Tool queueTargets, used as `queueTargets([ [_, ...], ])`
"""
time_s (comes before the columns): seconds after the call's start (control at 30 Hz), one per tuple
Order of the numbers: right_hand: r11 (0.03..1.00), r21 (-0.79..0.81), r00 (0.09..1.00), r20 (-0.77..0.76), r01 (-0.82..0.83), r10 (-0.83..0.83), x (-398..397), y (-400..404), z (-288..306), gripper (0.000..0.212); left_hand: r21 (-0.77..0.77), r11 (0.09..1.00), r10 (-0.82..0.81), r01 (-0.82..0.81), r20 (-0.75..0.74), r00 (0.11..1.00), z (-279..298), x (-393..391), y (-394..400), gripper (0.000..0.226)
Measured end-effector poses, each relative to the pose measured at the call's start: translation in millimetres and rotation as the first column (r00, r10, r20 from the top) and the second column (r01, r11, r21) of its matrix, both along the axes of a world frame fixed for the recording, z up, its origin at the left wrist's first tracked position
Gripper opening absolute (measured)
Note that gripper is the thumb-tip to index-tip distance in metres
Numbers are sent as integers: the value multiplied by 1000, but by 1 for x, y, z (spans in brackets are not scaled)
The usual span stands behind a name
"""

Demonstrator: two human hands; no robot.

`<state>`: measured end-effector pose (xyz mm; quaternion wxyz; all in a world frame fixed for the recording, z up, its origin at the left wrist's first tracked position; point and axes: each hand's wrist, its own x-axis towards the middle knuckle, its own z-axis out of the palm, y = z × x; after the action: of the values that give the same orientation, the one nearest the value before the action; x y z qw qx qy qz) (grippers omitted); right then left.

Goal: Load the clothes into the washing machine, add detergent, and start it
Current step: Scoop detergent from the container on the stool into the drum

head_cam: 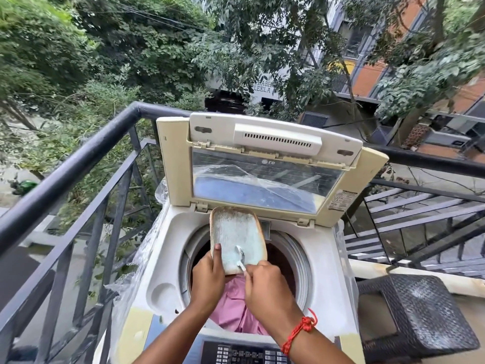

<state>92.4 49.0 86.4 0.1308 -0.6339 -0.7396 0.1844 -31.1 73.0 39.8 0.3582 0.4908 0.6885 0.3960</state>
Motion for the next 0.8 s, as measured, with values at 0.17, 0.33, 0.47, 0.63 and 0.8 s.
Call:
queueTargets([
  [0.17, 1000, -6, 993, -114, 20, -20, -13, -3, 5, 27, -3, 1000, 27, -26, 150, 988, 0, -1, 2, 53],
  [0.33, 988, -127, 955, -270, 91, -123, -13, -1, 4, 22, -51, 999, 22, -11, 229, 973, -7, -7, 4, 64],
  [0.47, 858, -487, 744, -510, 163, -431, -6, 9, -15, 20, -107, 994, 34, 0, 316, 948, -9, -13, 6, 68],
  [0.63, 671, -738, 312, -622, 74, -718, -1, 22, -26, 20, -231, 973, 85, 21, 440, 894, -28, -21, 5, 72],
  [0.8, 717, -687, 215, -687, 118, -694, 21, 51, -29, 23, -326, 945, 181, -29, 448, 875, -38, -35, -5, 64],
])
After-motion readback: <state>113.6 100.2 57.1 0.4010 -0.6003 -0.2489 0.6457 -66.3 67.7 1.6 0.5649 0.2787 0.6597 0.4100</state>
